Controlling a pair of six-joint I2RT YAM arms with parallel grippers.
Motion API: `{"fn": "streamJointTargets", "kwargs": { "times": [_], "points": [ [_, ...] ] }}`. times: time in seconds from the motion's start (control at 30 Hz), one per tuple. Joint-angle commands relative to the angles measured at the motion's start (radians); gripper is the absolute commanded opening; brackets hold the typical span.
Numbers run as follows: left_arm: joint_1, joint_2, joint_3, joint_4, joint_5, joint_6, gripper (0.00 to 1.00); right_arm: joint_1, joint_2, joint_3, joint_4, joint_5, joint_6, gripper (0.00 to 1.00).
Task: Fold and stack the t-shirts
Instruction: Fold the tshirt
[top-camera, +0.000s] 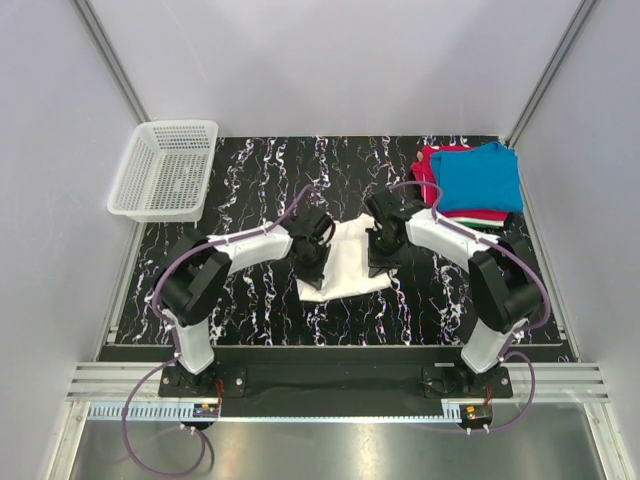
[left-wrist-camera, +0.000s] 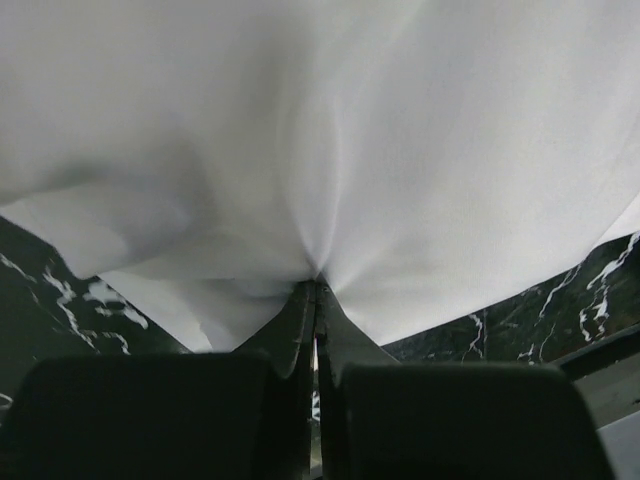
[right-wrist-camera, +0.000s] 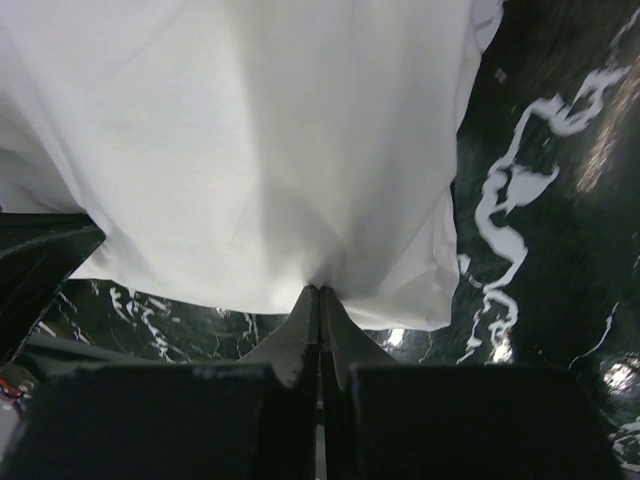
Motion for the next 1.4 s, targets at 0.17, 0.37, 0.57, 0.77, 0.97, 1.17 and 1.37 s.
{"fn": "streamJointTargets", "kwargs": {
  "times": [0.17, 0.37, 0.57, 0.77, 0.97, 1.17, 1.37],
  "points": [
    [-0.107, -0.154, -0.169, -0.067, -0.02, -0.097, 0.0, 0.11, -0.193, -0.141, -0.032, -0.052, 0.142, 0.0],
    [-0.114, -0.247, -0.123, -0.082, -0.1, -0.114, 0.27, 0.114, -0.309, -0.099, -0.052, 0.008, 0.145, 0.21],
    [-0.058, -0.272, 0.087, -0.188, -0.141, -0.064, 0.38, 0.111, -0.298, 0.14, -0.115, 0.121, 0.044, 0.4],
    [0.011, -0.266, 0.146, -0.232, -0.174, -0.025, 0.38, 0.084, -0.218, 0.203, -0.129, 0.181, -0.024, 0.48],
    [0.069, -0.275, 0.092, -0.217, -0.157, -0.018, 0.38, 0.001, -0.205, 0.126, -0.074, 0.129, -0.058, 0.53],
    [0.092, -0.246, 0.079, -0.182, -0.126, -0.01, 0.39, -0.044, -0.153, 0.111, -0.06, 0.089, -0.108, 0.53],
    [0.092, -0.189, 0.081, -0.154, -0.102, -0.011, 0.4, -0.053, -0.073, 0.117, -0.037, 0.04, -0.128, 0.56]
  ]
}}
